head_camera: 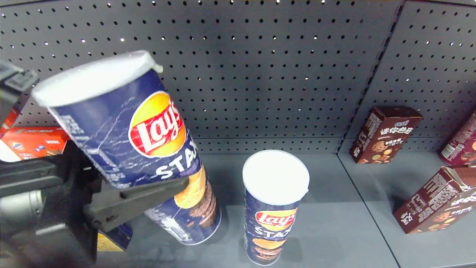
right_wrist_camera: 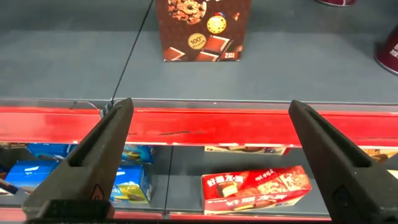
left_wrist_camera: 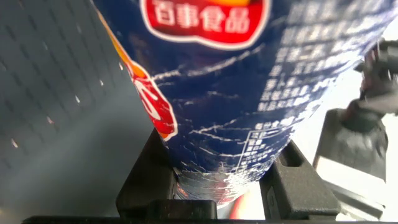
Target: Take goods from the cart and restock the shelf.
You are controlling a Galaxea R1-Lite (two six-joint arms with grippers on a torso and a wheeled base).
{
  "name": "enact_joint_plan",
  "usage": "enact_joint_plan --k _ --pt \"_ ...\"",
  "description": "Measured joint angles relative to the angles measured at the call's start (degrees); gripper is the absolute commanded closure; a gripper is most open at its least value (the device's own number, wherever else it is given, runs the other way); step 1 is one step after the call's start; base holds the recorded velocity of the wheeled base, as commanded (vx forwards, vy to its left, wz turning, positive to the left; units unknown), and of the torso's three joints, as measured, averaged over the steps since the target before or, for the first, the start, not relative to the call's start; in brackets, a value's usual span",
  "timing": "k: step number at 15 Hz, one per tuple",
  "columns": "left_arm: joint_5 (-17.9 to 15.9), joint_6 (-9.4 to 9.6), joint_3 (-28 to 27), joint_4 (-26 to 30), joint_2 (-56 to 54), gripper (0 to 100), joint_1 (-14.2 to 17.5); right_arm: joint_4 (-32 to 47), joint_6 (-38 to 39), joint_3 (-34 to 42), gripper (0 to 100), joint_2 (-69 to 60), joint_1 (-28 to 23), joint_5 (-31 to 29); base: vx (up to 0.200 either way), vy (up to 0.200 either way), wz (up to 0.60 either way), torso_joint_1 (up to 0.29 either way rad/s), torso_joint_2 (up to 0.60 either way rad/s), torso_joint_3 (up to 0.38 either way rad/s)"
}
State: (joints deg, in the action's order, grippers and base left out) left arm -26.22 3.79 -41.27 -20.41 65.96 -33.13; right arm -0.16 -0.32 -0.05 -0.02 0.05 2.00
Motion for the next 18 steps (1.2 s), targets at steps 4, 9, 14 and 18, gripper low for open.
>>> enact_joint_plan --k 4,9,14,18 --pt "-0.35 0.01 -8.34 0.13 6.33 100 1.02 0.0 -0.01 0.05 0 0.0 0.0 -0.01 0.0 0.0 0.0 0.0 0.0 0.0" --pt "-0.88 1.6 -11.19 0.44 12.04 100 3.04 0.0 0.0 0.0 0 0.0 -0.02 0.0 0.0 0.0 0.0 0.0 0.0 0.0" --pt "-0.88 3.71 -14.3 0.62 17.75 100 2.68 0.0 -0.01 0.0 0 0.0 0.0 -0.01 0.0 0.0 0.0 0.0 0.0 0.0" --pt "-0.87 6.03 -18.27 0.6 23.92 100 4.5 0.0 -0.01 0.05 0 0.0 0.05 -0.01 0.0 0.0 0.0 0.0 0.0 0.0"
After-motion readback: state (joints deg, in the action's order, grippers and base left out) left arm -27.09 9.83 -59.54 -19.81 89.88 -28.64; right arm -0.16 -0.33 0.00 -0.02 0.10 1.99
